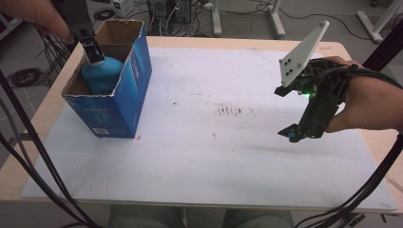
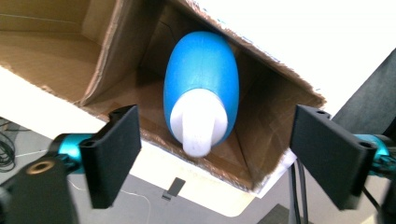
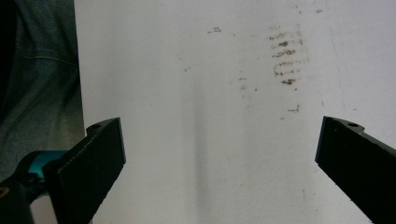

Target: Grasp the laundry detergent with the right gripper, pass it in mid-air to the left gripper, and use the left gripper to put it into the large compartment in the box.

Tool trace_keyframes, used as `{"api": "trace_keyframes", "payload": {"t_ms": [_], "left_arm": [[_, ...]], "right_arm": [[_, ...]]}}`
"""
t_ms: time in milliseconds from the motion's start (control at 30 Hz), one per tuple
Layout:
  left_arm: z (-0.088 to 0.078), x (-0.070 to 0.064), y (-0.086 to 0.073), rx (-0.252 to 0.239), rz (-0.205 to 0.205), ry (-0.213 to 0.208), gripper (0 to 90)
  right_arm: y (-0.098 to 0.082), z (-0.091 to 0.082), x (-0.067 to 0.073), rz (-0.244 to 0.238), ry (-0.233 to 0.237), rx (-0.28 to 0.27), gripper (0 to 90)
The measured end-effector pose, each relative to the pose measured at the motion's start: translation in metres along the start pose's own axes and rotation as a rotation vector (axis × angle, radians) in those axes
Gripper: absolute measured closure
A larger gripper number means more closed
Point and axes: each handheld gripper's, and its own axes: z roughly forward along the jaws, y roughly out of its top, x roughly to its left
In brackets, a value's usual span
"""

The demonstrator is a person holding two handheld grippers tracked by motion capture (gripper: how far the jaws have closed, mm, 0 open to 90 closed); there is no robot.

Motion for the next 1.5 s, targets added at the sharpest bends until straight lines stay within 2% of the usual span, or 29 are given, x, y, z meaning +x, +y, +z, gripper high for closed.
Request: {"api": "trace_keyframes", "payload": {"t_ms": [167,300,433,733,967,1033,1200,1433,1500], "left_arm": [[-0.014,-0.013,0.005,-0.026,0.046,-0.014,11.0],[-0.019,-0.028,0.012,-0.033,0.107,-0.024,11.0],[-0.020,-0.044,0.023,-0.031,0.172,-0.036,8.8],[-0.012,-0.071,0.047,-0.029,0.281,-0.052,6.4],[0.002,-0.085,0.064,-0.056,0.361,-0.063,3.1],[0.007,-0.088,0.069,-0.059,0.388,-0.080,1.6],[0.022,-0.095,0.080,-0.047,0.421,-0.106,1.6],[0.033,-0.098,0.090,-0.029,0.445,-0.105,1.6],[0.034,-0.098,0.091,-0.024,0.448,-0.099,1.6]], "right_arm": [[0.004,-0.008,-0.004,-0.011,-0.004,0.014,0.7],[0.005,-0.014,-0.009,-0.014,-0.005,0.019,0.7],[0.003,-0.019,-0.014,-0.015,-0.008,0.051,0.7],[0.002,-0.028,-0.020,-0.027,-0.016,0.105,0.7],[0.003,-0.026,-0.024,-0.048,-0.016,0.153,0.7],[0.002,-0.023,-0.026,-0.055,-0.006,0.172,0.7],[0.002,-0.014,-0.028,-0.072,0.011,0.226,0.7],[0.003,-0.005,-0.032,-0.088,0.016,0.268,0.7],[0.002,-0.004,-0.033,-0.090,0.013,0.265,0.7]]}}
